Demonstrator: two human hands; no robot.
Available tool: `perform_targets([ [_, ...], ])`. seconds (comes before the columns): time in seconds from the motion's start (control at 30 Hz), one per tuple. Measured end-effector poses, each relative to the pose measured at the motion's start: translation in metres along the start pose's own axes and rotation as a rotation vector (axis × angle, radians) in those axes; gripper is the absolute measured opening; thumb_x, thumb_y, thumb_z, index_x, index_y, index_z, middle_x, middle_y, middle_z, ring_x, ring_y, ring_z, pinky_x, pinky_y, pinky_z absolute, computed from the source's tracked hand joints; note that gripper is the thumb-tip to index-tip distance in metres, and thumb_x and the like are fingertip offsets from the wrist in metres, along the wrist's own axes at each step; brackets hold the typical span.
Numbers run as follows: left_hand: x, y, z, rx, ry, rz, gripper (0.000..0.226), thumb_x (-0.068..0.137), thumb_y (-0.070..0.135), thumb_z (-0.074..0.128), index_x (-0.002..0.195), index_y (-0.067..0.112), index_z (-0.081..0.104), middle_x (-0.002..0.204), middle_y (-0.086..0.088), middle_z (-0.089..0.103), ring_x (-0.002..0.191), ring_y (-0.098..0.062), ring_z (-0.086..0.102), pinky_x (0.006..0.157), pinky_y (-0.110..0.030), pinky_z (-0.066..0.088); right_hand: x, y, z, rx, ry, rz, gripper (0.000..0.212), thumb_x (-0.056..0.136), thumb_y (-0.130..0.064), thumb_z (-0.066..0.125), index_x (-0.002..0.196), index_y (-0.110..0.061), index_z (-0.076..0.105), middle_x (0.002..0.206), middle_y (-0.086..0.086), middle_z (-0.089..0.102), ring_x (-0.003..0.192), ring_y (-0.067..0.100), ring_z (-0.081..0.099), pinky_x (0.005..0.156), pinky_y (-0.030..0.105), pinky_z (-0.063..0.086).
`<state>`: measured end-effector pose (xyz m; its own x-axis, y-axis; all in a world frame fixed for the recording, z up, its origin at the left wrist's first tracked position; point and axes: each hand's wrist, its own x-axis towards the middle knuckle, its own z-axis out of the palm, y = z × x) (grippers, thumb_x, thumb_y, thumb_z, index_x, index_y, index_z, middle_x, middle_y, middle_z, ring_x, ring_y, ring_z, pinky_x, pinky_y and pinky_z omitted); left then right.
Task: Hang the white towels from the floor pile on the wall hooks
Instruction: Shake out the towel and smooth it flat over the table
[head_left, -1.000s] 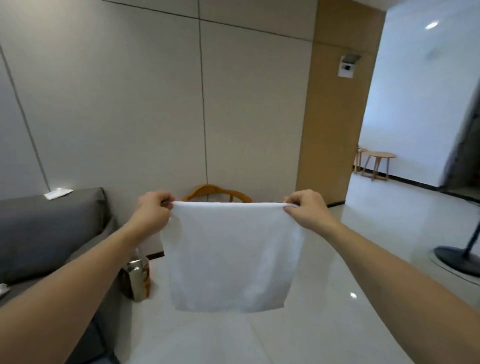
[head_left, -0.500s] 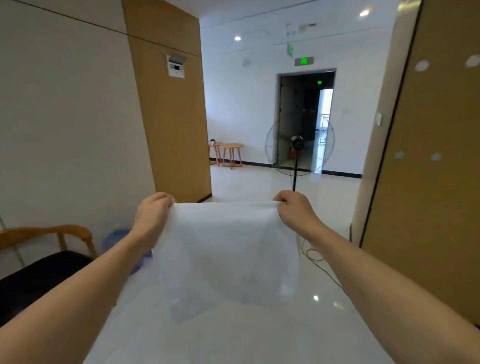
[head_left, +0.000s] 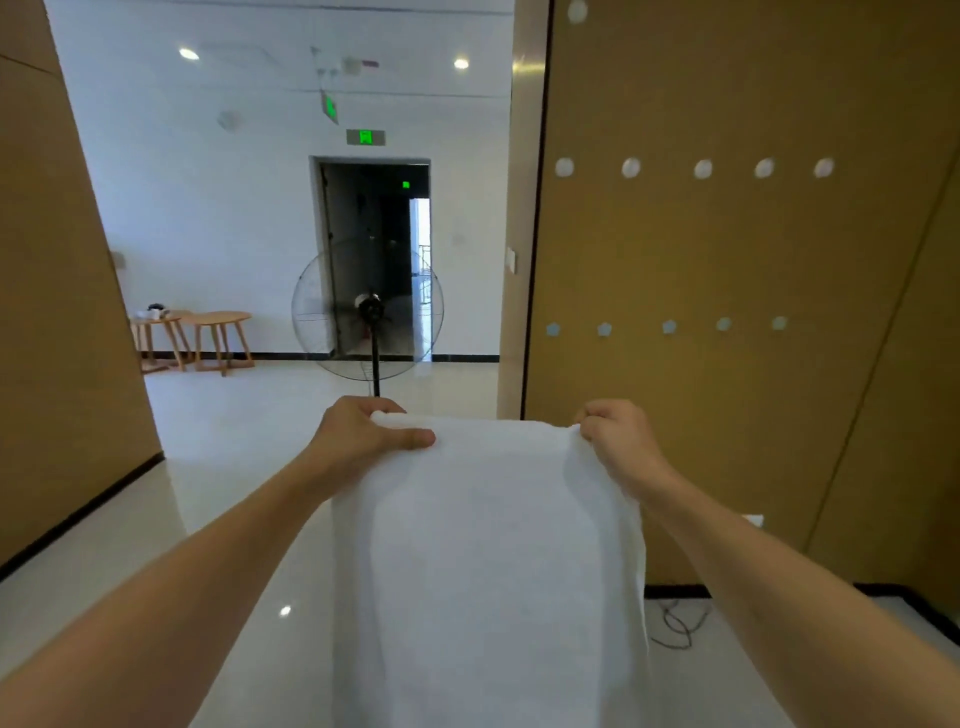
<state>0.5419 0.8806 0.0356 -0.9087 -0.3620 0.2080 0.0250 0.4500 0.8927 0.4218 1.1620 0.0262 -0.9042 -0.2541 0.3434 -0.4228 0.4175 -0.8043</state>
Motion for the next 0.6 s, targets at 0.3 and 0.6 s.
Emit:
perform_targets([
  [0.3, 0.177, 0.039, 0.092, -0.034, -0.005, 0.196, 0.027, 0.061, 0.037, 0.092, 0.07, 0.018, 0.075, 0.076, 0.002, 0.072, 0.075, -0.013, 0.067, 0.07, -0.029, 0.055, 0.131, 0.044, -0.068, -0.206, 0.124, 0.027, 0.051, 0.076, -0.06, 0.068, 0.068, -0.01, 0.062, 0.061, -0.003, 0.055, 0.06, 0.013, 0.054, 0.058, 0.03, 0.04],
  [0.6, 0.32, 0.061, 0.173, 0.106, 0.175, 0.277, 0.024, 0.066, 0.044, 0.086, 0.067, 0.024, 0.073, 0.07, 0.006, 0.07, 0.076, -0.016, 0.066, 0.073, -0.035, 0.056, 0.283, 0.108, -0.093, -0.114, 0.133, -0.097, 0.024, 0.087, -0.031, 0.072, 0.078, -0.009, 0.07, 0.071, 0.002, 0.064, 0.063, 0.01, 0.056, 0.059, 0.028, 0.046],
])
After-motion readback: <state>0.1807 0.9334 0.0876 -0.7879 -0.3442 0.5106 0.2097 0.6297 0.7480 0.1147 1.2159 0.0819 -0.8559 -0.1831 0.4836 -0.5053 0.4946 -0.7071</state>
